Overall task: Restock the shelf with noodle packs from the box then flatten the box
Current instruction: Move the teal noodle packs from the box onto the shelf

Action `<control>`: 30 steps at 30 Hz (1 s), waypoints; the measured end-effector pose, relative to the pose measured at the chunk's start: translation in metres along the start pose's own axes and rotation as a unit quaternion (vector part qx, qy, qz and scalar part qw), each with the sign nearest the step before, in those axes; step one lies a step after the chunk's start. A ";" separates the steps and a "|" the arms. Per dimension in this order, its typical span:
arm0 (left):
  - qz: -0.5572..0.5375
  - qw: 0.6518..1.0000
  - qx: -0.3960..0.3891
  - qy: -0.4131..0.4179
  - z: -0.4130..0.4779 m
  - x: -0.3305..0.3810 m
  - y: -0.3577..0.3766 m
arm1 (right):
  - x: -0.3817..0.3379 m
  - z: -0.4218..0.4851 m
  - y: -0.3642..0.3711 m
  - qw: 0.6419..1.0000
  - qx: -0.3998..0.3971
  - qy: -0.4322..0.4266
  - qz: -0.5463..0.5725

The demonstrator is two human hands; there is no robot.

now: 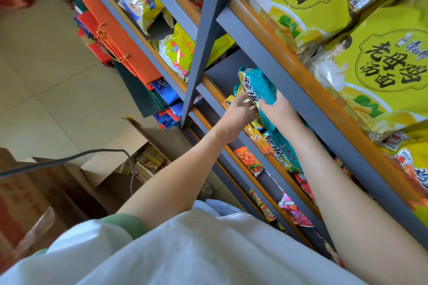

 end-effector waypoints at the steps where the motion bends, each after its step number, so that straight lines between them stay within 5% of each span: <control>1: -0.003 1.000 -0.001 -0.001 0.001 0.000 0.000 | 0.002 0.002 0.001 1.000 -0.008 0.009 -0.003; 11: -0.052 0.998 -0.008 -0.017 0.008 -0.016 -0.008 | -0.022 0.016 0.016 0.997 -0.066 -0.027 -0.027; 19: 0.045 0.998 0.018 -0.036 0.006 -0.012 -0.013 | -0.024 0.018 0.018 0.989 -0.127 -0.020 0.078; 30: 0.207 0.972 0.067 -0.089 0.018 -0.016 -0.026 | -0.017 0.020 0.017 0.992 -0.014 -0.101 -0.080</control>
Point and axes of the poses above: each hand's wrist, its own z-axis towards the middle knuckle, its own y-axis out of the palm, x = y × z, the point moved 8 cm from there along z, towards the middle knuckle, and after that the axes turned 10 degrees about -x, right-handed, at the moved point
